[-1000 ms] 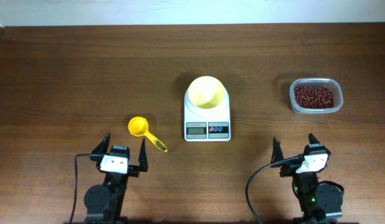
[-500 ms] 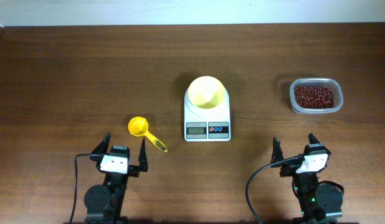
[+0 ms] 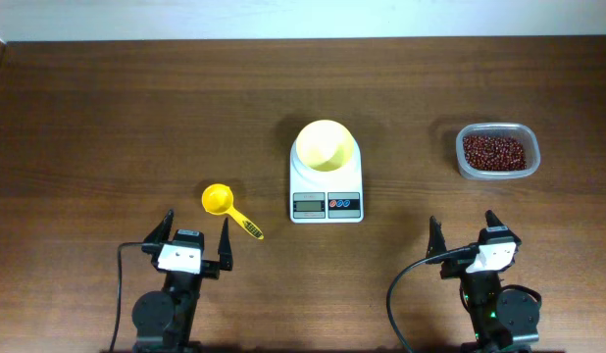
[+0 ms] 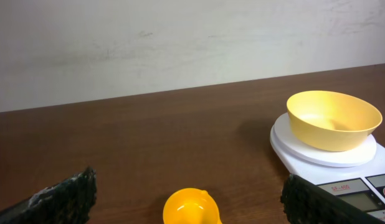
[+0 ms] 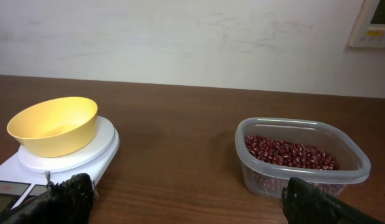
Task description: Scoop item into bowl and weigh 50g on scale
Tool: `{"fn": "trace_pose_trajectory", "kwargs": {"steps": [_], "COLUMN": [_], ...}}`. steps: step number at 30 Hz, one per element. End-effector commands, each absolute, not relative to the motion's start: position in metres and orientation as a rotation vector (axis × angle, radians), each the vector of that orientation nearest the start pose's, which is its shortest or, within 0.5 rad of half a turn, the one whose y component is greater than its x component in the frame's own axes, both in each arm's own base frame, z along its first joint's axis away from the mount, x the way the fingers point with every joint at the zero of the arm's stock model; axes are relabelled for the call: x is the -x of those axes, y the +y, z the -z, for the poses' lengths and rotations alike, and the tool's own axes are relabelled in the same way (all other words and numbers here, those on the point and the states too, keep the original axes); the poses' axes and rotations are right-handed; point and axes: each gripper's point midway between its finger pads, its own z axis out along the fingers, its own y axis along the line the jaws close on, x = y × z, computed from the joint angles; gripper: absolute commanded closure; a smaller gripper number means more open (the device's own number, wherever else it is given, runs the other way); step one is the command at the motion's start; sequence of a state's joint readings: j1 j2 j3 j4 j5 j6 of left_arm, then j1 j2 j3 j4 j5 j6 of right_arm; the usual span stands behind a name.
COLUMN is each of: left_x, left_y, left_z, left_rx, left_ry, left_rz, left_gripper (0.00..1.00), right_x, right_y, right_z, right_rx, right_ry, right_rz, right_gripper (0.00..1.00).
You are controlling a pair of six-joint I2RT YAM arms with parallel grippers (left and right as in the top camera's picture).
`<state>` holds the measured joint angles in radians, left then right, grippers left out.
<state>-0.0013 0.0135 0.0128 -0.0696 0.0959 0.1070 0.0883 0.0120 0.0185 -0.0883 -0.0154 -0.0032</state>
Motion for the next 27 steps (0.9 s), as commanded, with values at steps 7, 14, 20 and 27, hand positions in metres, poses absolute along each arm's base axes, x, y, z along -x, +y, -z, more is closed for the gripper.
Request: {"fn": "trace_pose_trajectory", "kwargs": {"steps": [7, 14, 20, 27], "left_x": [-0.246, -0.243, -0.238, -0.231], "left_y": [-0.014, -0.023, -0.023, -0.023], "left_z": [-0.163, -0.206, -0.236, -0.263], "left_rx": [-0.142, -0.180, -0.146, -0.121], "left_ry": [1.615, 1.439, 1.318, 1.272], "left_rz": [-0.010, 0.018, 0.045, 0.076], "left_gripper": [0.01, 0.01, 0.01, 0.01], "right_x": [-0.245, -0.245, -0.245, -0.245], "right_y": [0.023, 0.023, 0.023, 0.023], "right_z": [-0.155, -0.155, -0.155, -0.155], "right_rx": [0.083, 0.083, 0.083, 0.082], "right_ry": [1.656, 1.656, 1.656, 1.656], "right_rz": [-0.070, -0.070, -0.070, -0.070], "right_gripper": [0.01, 0.01, 0.01, 0.01]}}
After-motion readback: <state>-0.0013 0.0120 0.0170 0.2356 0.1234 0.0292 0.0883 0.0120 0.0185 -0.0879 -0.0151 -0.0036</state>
